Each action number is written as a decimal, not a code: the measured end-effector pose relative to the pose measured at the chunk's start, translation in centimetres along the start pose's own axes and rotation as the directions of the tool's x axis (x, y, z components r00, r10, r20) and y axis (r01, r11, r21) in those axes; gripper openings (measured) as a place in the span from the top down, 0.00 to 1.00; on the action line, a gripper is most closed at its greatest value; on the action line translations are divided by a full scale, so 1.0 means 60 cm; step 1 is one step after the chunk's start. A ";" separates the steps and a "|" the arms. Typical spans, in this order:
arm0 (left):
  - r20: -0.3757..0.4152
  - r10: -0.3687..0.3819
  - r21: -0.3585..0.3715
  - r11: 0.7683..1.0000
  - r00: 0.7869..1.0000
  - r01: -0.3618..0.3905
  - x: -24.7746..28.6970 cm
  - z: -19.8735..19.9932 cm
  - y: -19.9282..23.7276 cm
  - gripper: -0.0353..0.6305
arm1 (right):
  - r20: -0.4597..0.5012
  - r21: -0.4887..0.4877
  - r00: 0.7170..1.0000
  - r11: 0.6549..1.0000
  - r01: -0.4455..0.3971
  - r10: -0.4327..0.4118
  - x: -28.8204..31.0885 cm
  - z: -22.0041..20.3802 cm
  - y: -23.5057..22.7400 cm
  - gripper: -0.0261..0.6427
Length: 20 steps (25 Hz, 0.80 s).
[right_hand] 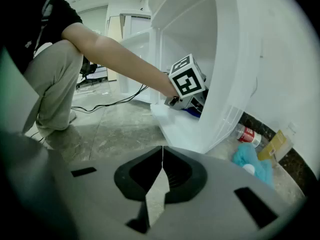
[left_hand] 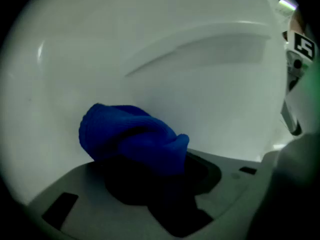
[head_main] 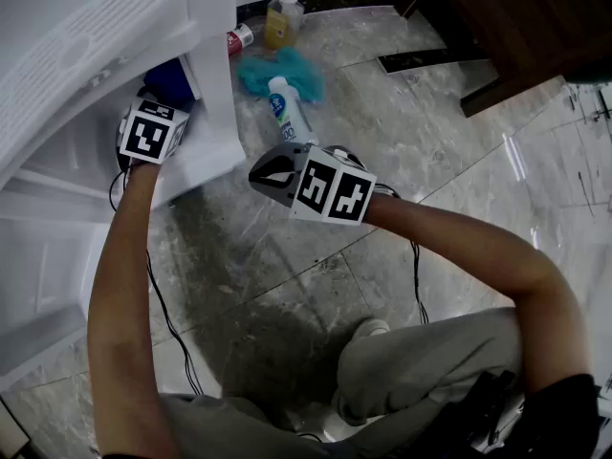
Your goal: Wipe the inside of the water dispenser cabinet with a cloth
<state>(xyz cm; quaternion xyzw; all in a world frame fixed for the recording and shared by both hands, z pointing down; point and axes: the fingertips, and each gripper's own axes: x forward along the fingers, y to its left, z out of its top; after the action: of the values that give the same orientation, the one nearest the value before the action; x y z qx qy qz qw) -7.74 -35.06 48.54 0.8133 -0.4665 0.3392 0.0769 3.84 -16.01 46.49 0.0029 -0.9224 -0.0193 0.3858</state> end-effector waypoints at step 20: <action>-0.071 -0.152 -0.005 0.988 0.986 0.152 -0.004 0.000 -0.001 0.69 | 0.015 0.020 1.000 0.999 -0.027 0.027 0.019 0.013 0.005 0.96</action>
<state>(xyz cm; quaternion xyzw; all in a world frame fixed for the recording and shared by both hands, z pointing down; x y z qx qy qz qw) -7.78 -34.84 48.39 0.8340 -0.3999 0.3611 0.1190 2.50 -15.70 46.77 -0.0058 -0.9253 -0.0046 0.3792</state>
